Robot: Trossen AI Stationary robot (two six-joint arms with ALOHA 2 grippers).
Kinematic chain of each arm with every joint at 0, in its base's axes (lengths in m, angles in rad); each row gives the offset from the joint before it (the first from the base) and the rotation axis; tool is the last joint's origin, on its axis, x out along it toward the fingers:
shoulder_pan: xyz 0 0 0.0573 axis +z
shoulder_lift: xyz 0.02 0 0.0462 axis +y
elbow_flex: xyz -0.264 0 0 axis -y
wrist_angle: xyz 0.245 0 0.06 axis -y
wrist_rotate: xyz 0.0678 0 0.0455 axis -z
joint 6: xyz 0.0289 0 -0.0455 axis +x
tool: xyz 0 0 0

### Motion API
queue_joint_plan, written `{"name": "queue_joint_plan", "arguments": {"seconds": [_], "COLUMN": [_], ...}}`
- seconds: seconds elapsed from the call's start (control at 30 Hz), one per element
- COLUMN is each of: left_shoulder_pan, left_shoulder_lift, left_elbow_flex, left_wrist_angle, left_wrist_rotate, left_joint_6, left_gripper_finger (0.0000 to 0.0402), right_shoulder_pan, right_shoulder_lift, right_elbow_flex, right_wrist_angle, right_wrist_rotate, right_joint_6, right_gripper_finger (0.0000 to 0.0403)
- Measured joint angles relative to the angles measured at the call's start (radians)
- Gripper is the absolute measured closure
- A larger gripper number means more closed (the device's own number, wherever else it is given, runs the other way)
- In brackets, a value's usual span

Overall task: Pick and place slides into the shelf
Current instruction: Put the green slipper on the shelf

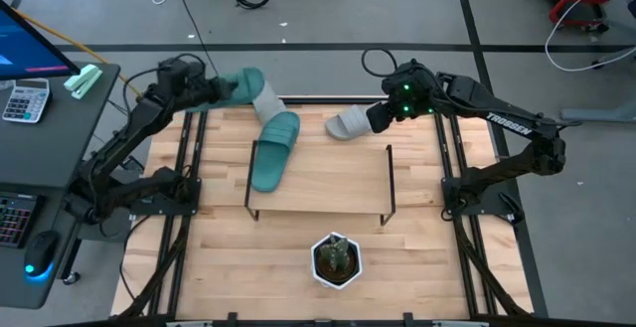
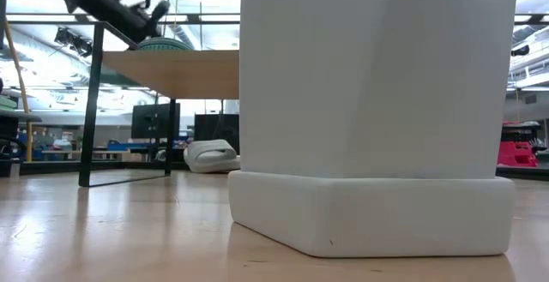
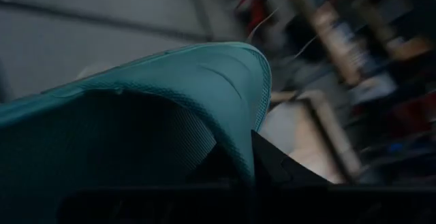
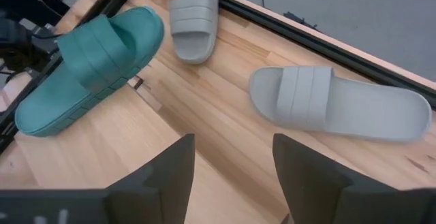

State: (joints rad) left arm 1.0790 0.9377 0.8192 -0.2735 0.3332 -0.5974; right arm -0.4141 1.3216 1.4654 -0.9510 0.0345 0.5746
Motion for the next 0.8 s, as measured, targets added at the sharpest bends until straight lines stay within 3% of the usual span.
{"name": "queue_joint_plan", "arguments": {"seconds": [0.3,0.47,0.8], "left_shoulder_pan": [-0.039,-0.119,-0.297], "left_shoulder_lift": [-0.031,-0.031,-0.021], "left_elbow_flex": [0.0,0.0,0.0], "left_wrist_angle": [0.315,0.43,0.703], "left_wrist_rotate": [0.018,-0.061,-0.213], "left_joint_6": [-0.21,-0.259,-0.312], "left_gripper_finger": [0.039,0.039,0.039], "right_shoulder_pan": [-0.008,0.007,0.007], "right_shoulder_lift": [0.0,0.0,0.002], "right_elbow_flex": [0.0,0.0,0.0], "right_wrist_angle": [0.207,0.398,0.66], "right_wrist_rotate": [-0.029,-0.032,-0.036], "right_joint_6": [-0.105,-0.214,-0.234], "right_gripper_finger": [0.0199,0.0199,0.0188]}}
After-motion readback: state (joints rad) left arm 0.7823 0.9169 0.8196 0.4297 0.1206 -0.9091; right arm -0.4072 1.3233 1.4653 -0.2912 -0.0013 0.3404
